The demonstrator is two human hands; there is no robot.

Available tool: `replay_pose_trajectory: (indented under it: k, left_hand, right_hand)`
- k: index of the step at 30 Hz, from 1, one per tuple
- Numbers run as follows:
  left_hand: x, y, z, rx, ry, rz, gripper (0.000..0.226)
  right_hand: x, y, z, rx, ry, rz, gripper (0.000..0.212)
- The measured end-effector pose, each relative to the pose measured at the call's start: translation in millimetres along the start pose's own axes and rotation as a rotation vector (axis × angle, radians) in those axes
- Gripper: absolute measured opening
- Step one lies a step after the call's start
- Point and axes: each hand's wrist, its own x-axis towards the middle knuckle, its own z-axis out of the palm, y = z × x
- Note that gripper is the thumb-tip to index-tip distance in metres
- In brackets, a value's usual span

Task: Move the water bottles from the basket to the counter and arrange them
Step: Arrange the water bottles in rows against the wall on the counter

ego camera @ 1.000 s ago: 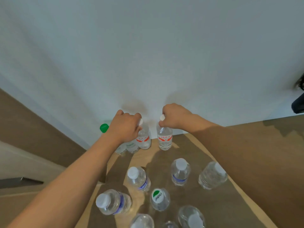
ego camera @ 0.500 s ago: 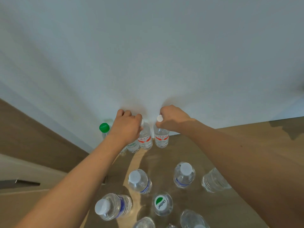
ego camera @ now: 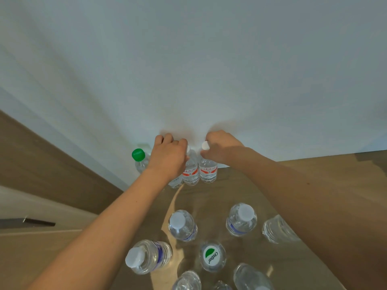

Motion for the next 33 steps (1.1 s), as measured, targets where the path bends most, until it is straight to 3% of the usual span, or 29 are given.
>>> replay_pose_trajectory:
  k: [5, 10, 15, 20, 27, 33]
  left_hand:
    - [-3, 4, -3, 0.025, 0.008, -0.035, 0.030]
    - [-17, 12, -23, 0.034, 0.077, -0.080, 0.041]
    - [-73, 15, -55, -0.157, 0.234, -0.180, 0.051]
    - [-148, 22, -68, -0.419, 0.330, -0.348, 0.047]
    - [-229, 26, -68, -0.450, 0.320, -0.526, 0.044]
    - [-268, 31, -60, -0.467, 0.133, -0.670, 0.043]
  right_hand:
    - [-5, -5, -1, -0.027, -0.005, 0.001, 0.026]
    - [-33, -5, -8, 0.036, 0.023, -0.013, 0.054]
    - [-90, 0, -31, 0.023, 0.066, -0.031, 0.054]
    - [-156, -7, -40, 0.028, 0.046, -0.207, 0.052]
    - [-189, -29, -16, -0.044, -0.070, -0.360, 0.046]
    - [-179, -56, 11, -0.141, -0.146, -0.407, 0.052]
